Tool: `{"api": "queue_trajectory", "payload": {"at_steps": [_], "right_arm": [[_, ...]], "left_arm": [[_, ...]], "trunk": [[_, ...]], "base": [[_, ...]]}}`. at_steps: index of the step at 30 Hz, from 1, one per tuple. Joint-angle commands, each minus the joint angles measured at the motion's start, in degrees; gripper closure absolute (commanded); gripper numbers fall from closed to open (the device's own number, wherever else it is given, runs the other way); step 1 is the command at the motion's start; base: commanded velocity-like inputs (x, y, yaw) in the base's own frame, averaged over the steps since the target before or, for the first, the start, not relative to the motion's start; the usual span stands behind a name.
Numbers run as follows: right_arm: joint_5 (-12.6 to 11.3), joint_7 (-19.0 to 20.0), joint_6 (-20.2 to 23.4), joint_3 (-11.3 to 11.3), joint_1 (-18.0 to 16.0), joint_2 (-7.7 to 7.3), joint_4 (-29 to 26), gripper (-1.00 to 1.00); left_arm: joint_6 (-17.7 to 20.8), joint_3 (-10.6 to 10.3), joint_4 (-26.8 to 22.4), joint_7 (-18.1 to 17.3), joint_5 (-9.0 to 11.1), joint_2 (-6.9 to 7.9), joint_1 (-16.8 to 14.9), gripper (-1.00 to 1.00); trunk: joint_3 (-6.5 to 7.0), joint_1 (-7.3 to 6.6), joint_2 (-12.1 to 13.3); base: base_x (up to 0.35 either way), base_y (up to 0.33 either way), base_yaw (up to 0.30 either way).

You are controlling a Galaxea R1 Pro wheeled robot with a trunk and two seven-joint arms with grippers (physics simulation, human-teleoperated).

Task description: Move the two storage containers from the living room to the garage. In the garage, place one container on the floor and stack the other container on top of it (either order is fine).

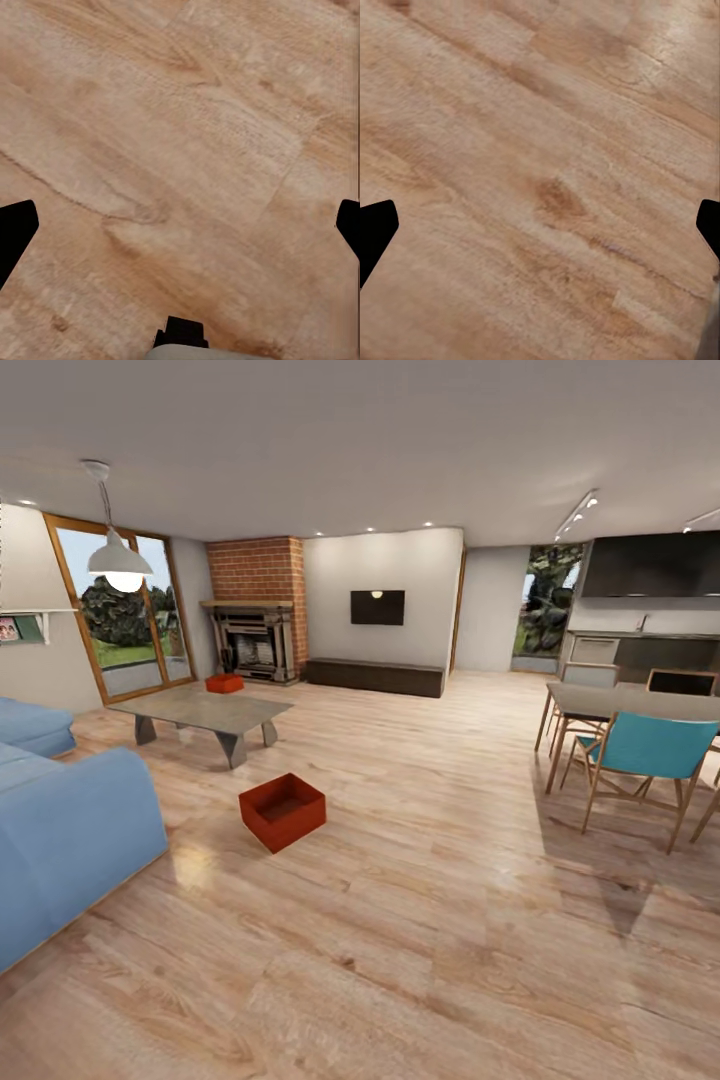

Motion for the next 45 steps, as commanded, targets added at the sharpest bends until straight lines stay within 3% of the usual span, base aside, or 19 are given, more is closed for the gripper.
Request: {"api": "queue_trajectory", "payload": {"at_steps": [1,35,45], "right_arm": [[0.6,-0.5,-0.1,0.0,0.0,0.00,0.0,-1.00],[0.6,-0.5,-0.1,0.0,0.0,0.00,0.0,-1.00],[0.6,-0.5,-0.1,0.1,-0.1,0.00,0.0,-1.00]], "left_arm": [[-0.2,0.4,0.1,-0.3,-0.1,0.01,0.0,-1.00],[-0.2,0.4,0.1,-0.3,-0.1,0.01,0.0,-1.00],[-0.2,0.4,0.1,-0.3,-0.1,0.01,0.0,-1.00]], "trunk": [[-0.06,0.03,0.0],[-0.06,0.03,0.0],[-0.06,0.03,0.0]], "base": [[0.328,-0.149,0.087],[0.328,-0.150,0.226],[0.319,-0.176,0.043]]}}
